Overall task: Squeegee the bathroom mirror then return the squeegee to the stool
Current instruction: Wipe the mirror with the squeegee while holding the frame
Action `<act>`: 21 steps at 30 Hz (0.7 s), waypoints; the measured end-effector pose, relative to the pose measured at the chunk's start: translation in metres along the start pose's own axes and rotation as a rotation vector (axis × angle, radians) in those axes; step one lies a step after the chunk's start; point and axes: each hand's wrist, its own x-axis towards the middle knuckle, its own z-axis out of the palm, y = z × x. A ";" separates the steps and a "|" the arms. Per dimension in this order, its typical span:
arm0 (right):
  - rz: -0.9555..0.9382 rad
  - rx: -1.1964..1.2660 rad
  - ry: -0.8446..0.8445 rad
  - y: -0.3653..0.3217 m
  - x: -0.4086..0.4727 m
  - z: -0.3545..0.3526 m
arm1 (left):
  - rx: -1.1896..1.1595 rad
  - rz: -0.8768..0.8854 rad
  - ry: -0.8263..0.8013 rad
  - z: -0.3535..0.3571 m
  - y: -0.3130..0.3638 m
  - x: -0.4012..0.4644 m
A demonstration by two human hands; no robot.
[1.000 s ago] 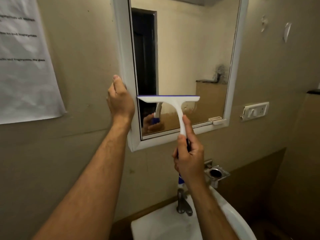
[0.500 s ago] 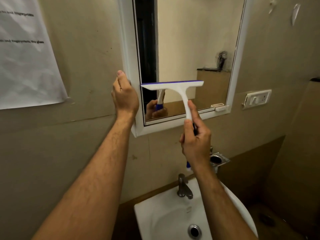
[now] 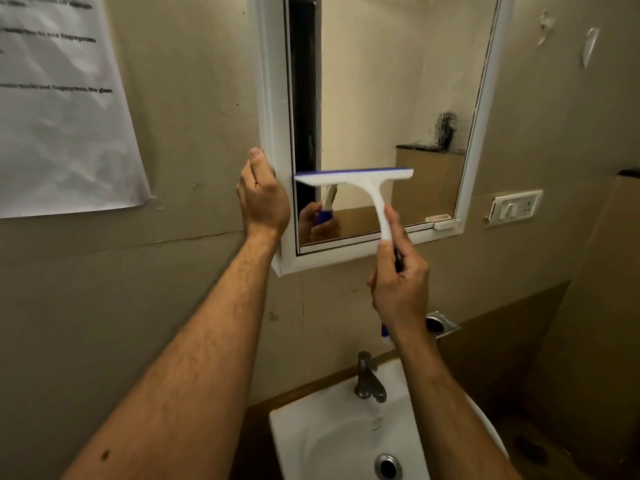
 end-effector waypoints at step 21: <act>0.050 -0.019 -0.046 0.006 -0.010 -0.012 | 0.010 -0.018 -0.044 -0.004 0.004 -0.005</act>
